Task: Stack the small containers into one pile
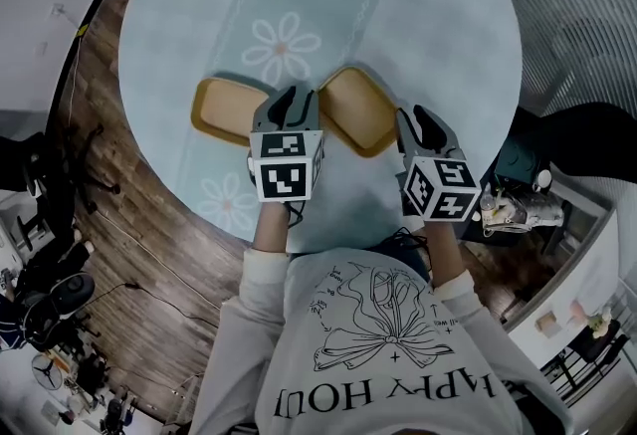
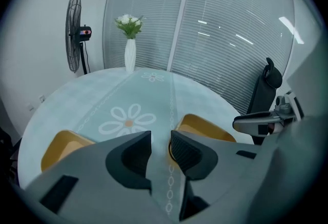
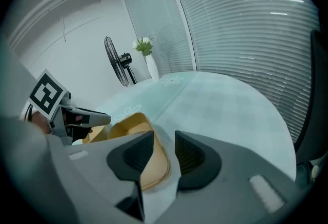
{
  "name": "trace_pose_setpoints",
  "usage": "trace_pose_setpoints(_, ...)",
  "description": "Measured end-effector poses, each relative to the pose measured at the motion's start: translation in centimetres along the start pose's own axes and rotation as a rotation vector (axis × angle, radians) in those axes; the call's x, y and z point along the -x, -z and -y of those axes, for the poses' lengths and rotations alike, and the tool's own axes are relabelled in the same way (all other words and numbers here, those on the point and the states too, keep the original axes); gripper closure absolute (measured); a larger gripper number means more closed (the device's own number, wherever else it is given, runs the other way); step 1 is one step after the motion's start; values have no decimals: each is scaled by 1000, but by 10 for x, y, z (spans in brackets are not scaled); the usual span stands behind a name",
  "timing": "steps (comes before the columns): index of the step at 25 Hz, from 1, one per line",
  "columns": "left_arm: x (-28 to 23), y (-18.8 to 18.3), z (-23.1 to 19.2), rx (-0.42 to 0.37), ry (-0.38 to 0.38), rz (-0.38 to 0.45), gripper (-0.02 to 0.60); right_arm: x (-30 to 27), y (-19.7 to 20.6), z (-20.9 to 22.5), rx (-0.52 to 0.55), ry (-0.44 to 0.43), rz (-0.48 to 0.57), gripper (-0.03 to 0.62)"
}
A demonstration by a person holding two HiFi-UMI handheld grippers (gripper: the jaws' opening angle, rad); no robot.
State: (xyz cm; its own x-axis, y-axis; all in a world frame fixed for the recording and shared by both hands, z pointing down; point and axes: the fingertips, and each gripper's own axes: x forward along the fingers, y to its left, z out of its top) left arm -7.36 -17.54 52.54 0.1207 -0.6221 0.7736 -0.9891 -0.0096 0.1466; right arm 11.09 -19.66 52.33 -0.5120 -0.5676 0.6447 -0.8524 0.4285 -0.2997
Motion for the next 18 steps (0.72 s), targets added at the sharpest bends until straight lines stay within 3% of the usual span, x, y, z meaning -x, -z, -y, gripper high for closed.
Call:
trace_pose_setpoints(6, 34, -3, -24, 57, -88, 80, 457, 9, -26, -38, 19, -112, 124, 456)
trace_pose_setpoints(18, 106, 43, -64, 184, -266, 125, 457, 15, -11, -131, 110, -366, 99, 456)
